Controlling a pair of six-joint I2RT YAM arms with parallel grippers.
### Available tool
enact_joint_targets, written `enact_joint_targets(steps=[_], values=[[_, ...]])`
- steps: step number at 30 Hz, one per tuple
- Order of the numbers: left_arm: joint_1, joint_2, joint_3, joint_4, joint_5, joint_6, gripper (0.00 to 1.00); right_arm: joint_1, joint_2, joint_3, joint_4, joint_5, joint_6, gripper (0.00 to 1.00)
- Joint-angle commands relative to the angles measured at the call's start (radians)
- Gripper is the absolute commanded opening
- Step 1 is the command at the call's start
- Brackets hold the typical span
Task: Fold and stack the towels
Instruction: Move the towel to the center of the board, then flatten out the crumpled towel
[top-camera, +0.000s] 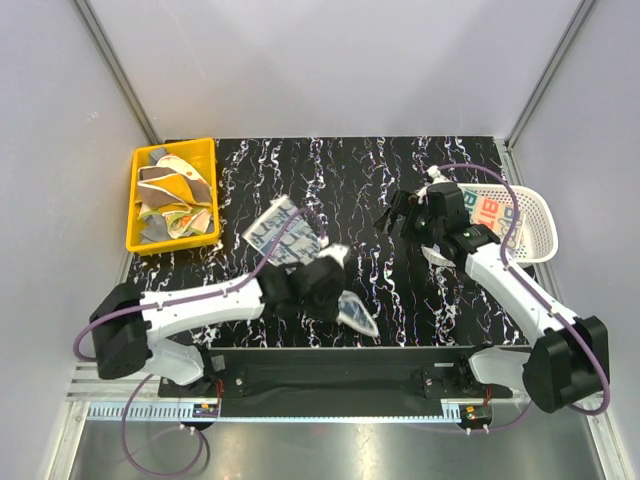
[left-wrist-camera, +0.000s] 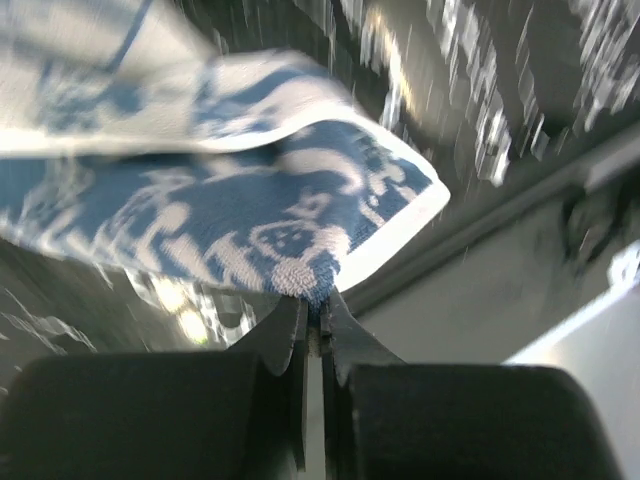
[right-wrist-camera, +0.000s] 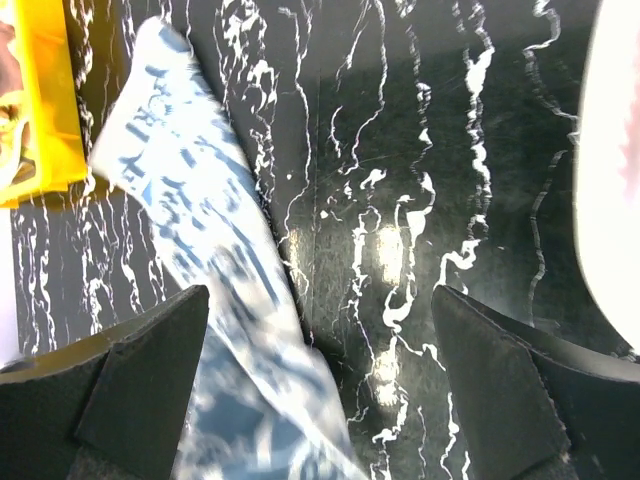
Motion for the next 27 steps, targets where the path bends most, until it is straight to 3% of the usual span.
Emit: enact_joint_targets(steps=[1, 3, 5, 7, 8, 10, 12, 15, 17, 18, 21, 27], values=[[-0.038, -0.150, -0.116, 0.120, 0.025, -0.161, 0.00, 0.010, 0.057, -0.015, 0.110, -0.089, -0.026, 1.00], [-0.047, -0.188, -0.191, 0.134, 0.044, -0.200, 0.00, 0.056, 0.103, -0.001, 0.120, -0.083, -0.037, 0.98], [-0.051, -0.240, -0.227, 0.093, 0.035, -0.223, 0.07, 0.131, 0.155, 0.038, 0.112, -0.053, -0.052, 0.96], [-0.051, -0.320, -0.241, 0.036, -0.031, -0.244, 0.34, 0.184, 0.196, 0.093, 0.100, 0.012, -0.064, 0.92], [-0.051, -0.352, -0.242, 0.020, -0.051, -0.255, 0.42, 0.202, 0.242, 0.113, 0.094, 0.051, -0.069, 0.91], [-0.043, -0.401, -0.215, -0.073, -0.172, -0.267, 0.54, 0.260, 0.291, 0.187, 0.078, 0.091, -0.083, 0.87], [0.007, -0.452, -0.158, -0.154, -0.284, -0.284, 0.59, 0.315, 0.368, 0.247, 0.064, 0.163, -0.107, 0.86], [0.139, -0.526, -0.116, -0.256, -0.359, -0.257, 0.61, 0.354, 0.492, 0.371, 0.060, 0.197, -0.132, 0.77], [0.240, -0.562, -0.077, -0.262, -0.337, -0.173, 0.61, 0.385, 0.598, 0.477, 0.052, 0.204, -0.143, 0.66], [0.344, -0.588, -0.061, -0.270, -0.316, -0.150, 0.61, 0.395, 0.633, 0.515, 0.046, 0.208, -0.150, 0.63], [0.507, -0.610, 0.023, -0.277, -0.266, -0.065, 0.61, 0.448, 0.768, 0.667, 0.032, 0.223, -0.178, 0.58], [0.591, -0.600, 0.164, -0.285, -0.209, -0.002, 0.61, 0.524, 1.026, 0.963, 0.005, 0.273, -0.245, 0.57]])
